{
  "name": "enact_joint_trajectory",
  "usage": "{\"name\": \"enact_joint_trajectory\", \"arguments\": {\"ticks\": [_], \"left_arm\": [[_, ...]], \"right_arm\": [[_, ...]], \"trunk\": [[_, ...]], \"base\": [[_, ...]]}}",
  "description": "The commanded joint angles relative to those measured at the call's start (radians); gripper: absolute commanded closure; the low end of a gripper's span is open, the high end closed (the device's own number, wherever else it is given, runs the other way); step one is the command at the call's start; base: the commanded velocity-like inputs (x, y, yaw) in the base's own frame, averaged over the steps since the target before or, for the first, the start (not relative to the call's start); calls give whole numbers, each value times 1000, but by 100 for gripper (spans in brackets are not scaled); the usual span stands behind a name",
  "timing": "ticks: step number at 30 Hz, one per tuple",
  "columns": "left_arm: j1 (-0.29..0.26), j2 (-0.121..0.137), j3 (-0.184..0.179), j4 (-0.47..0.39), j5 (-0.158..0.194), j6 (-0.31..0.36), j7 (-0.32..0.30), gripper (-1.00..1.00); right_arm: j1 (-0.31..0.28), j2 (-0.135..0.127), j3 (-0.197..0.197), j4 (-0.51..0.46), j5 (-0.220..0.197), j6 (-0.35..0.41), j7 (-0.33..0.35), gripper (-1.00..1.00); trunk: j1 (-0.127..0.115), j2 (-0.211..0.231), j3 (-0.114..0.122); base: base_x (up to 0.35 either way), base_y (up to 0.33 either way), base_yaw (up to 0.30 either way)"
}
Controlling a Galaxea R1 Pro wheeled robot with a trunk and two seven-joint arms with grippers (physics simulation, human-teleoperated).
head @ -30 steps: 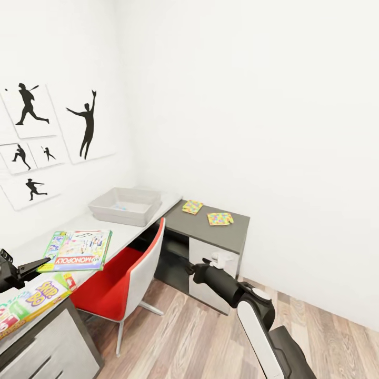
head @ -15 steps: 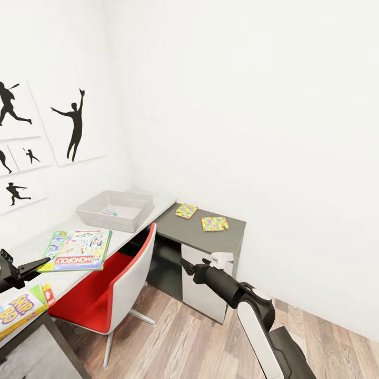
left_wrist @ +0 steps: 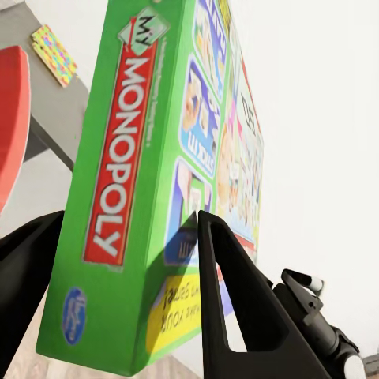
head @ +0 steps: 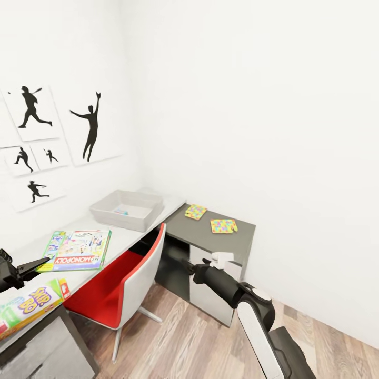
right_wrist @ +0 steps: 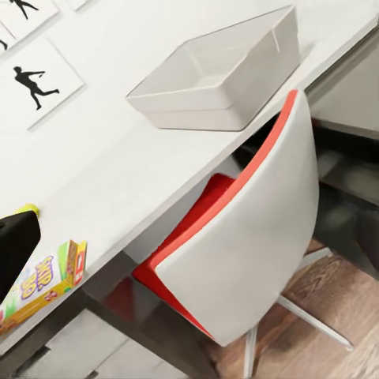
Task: Put all the toys in the child's room - the three board games (two on the bed and one on the table), the two jigsaw puzzles on the table, and the tennis ball on the table - inside the toy box on the table in the child's room.
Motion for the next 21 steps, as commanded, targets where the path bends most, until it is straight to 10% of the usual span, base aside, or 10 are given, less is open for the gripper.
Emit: {"name": "enact_joint_trajectory", "arguments": {"ticks": [1, 21], "left_arm": [[-1, 0, 1, 0, -2, 10, -4, 100], [-1, -3, 0, -1, -2, 7, -4, 100]], "right_arm": [[-1, 0, -1, -1, -1, 5, 2, -100], [-1, 0, -1, -1, -1, 6, 4, -100]], "trunk": [[-4, 6, 2], [-19, 34, 14]], "base": [[0, 0, 281], [81, -49, 85]]}}
